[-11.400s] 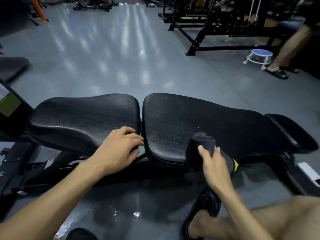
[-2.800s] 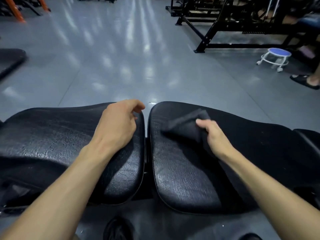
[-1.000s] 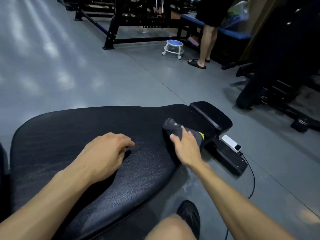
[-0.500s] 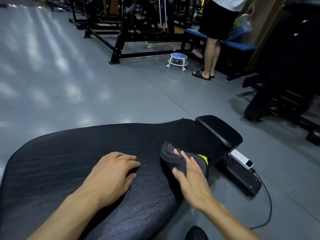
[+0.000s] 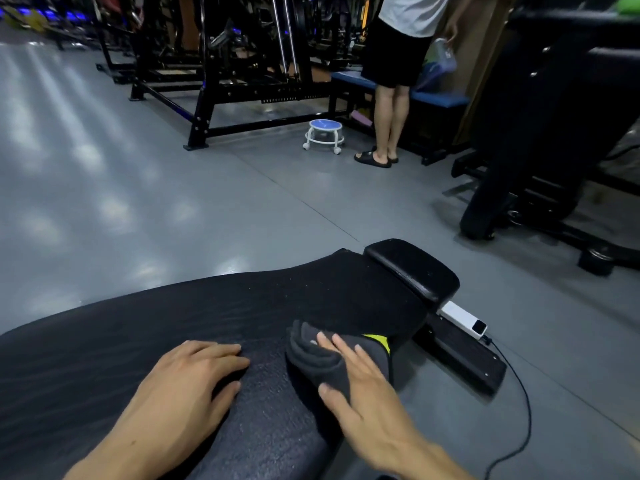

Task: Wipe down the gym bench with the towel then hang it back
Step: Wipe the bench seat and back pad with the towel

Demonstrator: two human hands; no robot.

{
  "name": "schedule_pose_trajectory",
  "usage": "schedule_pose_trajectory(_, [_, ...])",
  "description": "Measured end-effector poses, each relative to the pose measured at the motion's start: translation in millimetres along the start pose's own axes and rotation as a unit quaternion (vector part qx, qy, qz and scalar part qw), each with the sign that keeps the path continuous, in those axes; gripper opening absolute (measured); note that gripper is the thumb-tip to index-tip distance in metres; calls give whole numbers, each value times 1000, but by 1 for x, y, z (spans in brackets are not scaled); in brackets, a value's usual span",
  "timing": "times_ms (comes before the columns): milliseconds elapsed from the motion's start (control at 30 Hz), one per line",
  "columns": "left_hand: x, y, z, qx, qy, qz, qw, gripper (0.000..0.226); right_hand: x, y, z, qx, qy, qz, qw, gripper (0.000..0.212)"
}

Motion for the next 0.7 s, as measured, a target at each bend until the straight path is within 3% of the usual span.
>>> schedule_pose_trajectory(100, [1, 2, 0, 2, 2, 5, 1000, 42, 32, -13, -24, -21, 15, 4, 1000, 54])
schedule_pose_trajectory(233, [1, 2, -2, 9, 2, 6, 1000, 42, 68, -21, -22, -58, 114, -19, 992, 57])
schedule_pose_trajectory(333, [1, 0, -1, 5, 2, 1, 1000, 42, 36, -5, 3, -56, 43, -38, 997, 63])
schedule_pose_trajectory(500, [0, 2, 7, -19, -9, -2, 1000, 40, 21, -7, -17, -30, -34, 22, 999, 58])
schedule_pose_trajectory(633, [1, 2, 6, -18, -18, -2, 1000, 40, 87, -22, -40, -58, 113, 7, 992, 52])
schedule_pose_trajectory(700, [1, 2, 6, -22, -24, -1, 999, 40, 97, -12, -31, -57, 136, 16, 989, 54])
Point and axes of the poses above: each hand's wrist, its own x-axis towards the middle knuckle, its own y-axis out of the palm, z = x × y, the point moved 6 cm from there along x, towards the middle knuckle, and after that the axes turned 15 degrees about -x, right-handed, at the moved point
